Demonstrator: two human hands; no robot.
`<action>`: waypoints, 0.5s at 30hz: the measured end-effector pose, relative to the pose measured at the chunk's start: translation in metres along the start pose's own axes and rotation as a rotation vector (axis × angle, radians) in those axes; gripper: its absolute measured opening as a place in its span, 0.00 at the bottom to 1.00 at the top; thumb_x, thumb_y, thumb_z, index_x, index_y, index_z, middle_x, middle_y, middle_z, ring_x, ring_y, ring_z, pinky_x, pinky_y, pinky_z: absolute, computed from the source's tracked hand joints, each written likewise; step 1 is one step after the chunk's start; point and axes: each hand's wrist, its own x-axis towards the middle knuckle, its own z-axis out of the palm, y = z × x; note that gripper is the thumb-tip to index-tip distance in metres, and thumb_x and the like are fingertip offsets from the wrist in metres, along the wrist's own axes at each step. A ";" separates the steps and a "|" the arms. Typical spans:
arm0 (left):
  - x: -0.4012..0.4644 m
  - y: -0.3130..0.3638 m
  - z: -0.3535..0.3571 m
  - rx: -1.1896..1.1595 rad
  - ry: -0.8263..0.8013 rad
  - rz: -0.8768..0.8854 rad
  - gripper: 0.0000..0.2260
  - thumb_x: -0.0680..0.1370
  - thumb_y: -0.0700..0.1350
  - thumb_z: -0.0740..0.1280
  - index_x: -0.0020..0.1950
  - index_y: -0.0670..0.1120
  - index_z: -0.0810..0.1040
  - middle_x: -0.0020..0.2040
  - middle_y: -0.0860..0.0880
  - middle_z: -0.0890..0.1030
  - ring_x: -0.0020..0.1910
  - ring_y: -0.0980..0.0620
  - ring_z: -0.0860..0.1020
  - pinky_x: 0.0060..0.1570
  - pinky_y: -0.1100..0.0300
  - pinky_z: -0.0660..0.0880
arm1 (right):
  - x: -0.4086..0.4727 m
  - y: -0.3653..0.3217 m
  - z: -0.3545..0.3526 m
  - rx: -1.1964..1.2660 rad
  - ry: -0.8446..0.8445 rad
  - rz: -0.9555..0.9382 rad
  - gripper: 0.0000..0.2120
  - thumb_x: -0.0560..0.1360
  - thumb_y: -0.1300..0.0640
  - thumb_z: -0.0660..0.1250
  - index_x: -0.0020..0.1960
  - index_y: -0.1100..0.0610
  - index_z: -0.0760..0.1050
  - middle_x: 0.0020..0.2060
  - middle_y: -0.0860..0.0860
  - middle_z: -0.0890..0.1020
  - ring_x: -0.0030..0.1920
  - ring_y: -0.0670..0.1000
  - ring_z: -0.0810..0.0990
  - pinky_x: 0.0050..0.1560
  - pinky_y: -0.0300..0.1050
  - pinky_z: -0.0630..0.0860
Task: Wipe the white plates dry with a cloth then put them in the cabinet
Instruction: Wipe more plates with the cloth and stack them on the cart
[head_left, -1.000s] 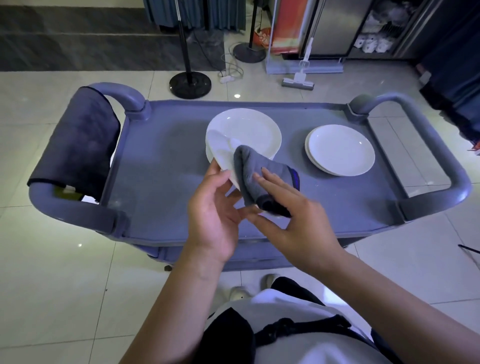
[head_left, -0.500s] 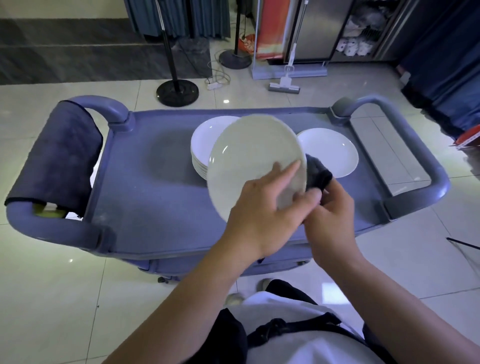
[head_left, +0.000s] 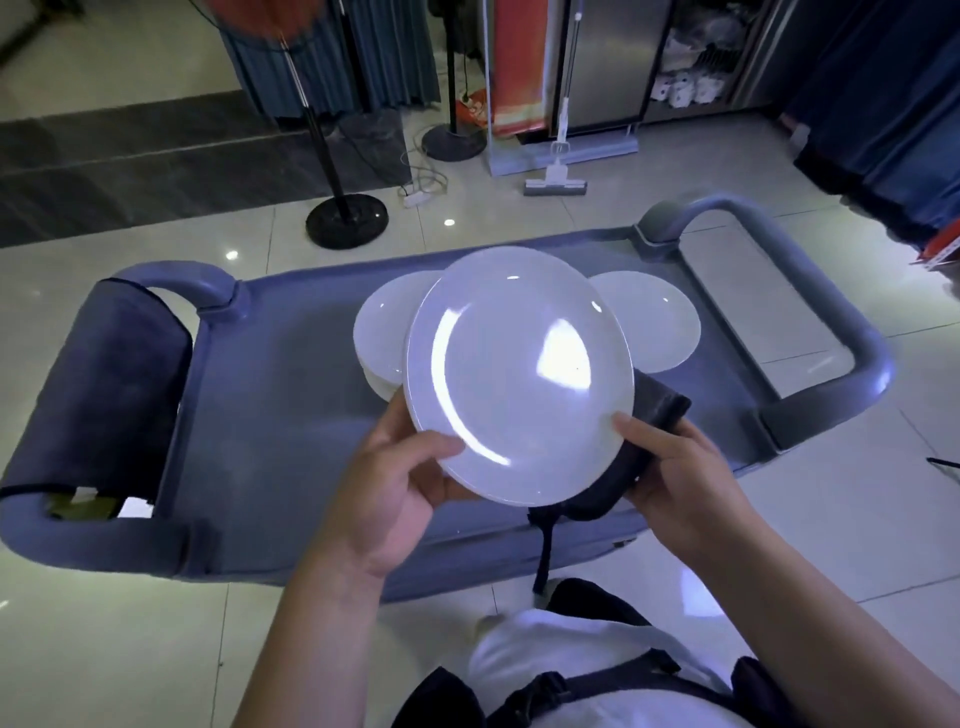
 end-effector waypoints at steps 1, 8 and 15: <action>0.002 -0.002 0.003 -0.001 -0.011 0.028 0.30 0.70 0.34 0.65 0.70 0.53 0.77 0.64 0.45 0.82 0.56 0.43 0.82 0.40 0.44 0.82 | 0.002 -0.005 -0.001 -0.028 0.020 -0.014 0.15 0.76 0.64 0.70 0.62 0.60 0.79 0.56 0.57 0.85 0.53 0.58 0.84 0.53 0.55 0.82; 0.013 -0.001 0.028 0.000 -0.011 0.109 0.32 0.66 0.33 0.71 0.68 0.54 0.79 0.61 0.46 0.81 0.56 0.46 0.81 0.42 0.51 0.82 | 0.013 -0.056 -0.004 -0.182 0.167 -0.326 0.05 0.79 0.60 0.69 0.50 0.53 0.82 0.40 0.46 0.86 0.47 0.49 0.86 0.51 0.51 0.82; 0.023 -0.002 0.058 0.044 0.019 0.112 0.29 0.68 0.31 0.65 0.64 0.55 0.80 0.56 0.48 0.83 0.53 0.48 0.82 0.40 0.53 0.81 | 0.044 -0.088 0.040 -0.795 -0.312 -0.924 0.22 0.75 0.66 0.64 0.66 0.51 0.78 0.68 0.51 0.78 0.73 0.55 0.70 0.69 0.43 0.68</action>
